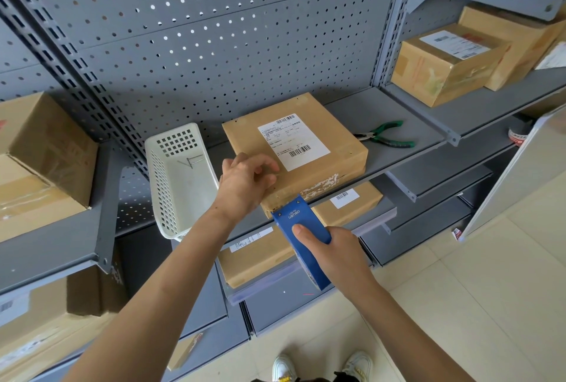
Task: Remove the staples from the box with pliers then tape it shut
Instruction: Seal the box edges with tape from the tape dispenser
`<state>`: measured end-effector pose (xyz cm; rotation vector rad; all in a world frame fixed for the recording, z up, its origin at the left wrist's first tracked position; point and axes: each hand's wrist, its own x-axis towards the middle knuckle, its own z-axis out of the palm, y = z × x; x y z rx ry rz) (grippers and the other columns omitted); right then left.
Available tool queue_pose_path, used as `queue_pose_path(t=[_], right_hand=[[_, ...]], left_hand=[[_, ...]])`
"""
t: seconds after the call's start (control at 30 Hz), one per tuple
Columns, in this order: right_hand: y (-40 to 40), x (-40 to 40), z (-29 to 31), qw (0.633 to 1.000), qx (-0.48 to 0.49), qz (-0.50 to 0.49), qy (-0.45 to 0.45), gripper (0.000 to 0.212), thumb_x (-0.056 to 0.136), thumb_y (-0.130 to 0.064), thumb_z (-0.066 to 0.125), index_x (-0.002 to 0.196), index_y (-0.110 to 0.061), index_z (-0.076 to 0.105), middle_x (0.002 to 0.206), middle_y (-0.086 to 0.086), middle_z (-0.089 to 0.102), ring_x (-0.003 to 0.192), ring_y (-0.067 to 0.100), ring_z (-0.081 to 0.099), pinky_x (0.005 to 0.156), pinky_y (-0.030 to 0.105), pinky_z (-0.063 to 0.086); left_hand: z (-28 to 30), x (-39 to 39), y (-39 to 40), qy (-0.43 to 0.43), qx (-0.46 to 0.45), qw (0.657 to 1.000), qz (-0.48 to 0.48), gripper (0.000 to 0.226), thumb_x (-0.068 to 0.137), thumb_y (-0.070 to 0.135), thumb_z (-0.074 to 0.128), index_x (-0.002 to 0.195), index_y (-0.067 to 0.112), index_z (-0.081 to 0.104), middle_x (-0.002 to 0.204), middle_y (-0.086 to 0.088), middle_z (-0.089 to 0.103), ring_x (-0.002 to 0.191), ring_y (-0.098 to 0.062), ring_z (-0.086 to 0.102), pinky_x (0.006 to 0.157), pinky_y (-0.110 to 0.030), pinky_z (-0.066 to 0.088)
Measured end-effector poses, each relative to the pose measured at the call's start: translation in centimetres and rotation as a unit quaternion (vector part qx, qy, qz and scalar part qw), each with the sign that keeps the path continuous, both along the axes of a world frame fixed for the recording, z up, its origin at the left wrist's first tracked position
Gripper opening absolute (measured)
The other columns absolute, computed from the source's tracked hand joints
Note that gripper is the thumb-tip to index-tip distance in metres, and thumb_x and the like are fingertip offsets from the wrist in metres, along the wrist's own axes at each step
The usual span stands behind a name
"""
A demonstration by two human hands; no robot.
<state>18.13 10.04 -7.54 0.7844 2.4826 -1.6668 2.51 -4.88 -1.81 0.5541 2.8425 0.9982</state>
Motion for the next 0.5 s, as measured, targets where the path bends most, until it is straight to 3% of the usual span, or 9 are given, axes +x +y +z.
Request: queue_pose_path(t=[0.23,0.4,0.5], right_hand=[[-0.06,-0.21,0.0,1.0,0.002,0.006,0.005,0.057,0.086,-0.068,0.068,0.064,-0.019,0.051,0.056,-0.007,0.052,0.047,0.004,0.047,0.047,0.015,0.036],[-0.16,-0.46,0.05,1.0,-0.004,0.005,0.01,0.055,0.087,-0.065,0.069,0.063,-0.02,0.049,0.048,-0.011,0.049,0.043,0.002,0.047,0.044,0.011,0.034],[-0.31,-0.75,0.01,1.0,-0.005,0.004,0.006,0.057,0.087,-0.067,0.069,0.062,-0.02,0.047,0.046,-0.012,0.048,0.043,0.003,0.046,0.046,0.014,0.034]], left_hand=[[-0.04,-0.13,0.08,0.018,-0.021,1.0,-0.01,0.017,0.094,0.027,0.066,0.094,0.043,0.069,0.107,0.004,0.049,0.109,-0.025,0.034,0.099,-0.033,0.037],[-0.06,-0.14,-0.13,0.041,-0.028,0.998,-0.024,0.016,0.094,0.022,0.066,0.096,0.037,0.072,0.132,0.007,0.049,0.129,-0.022,0.036,0.104,-0.023,0.017],[0.14,-0.1,-0.25,0.037,-0.028,0.999,-0.022,0.015,0.095,0.023,0.066,0.097,0.038,0.07,0.124,0.014,0.048,0.125,-0.017,0.039,0.1,-0.021,0.019]])
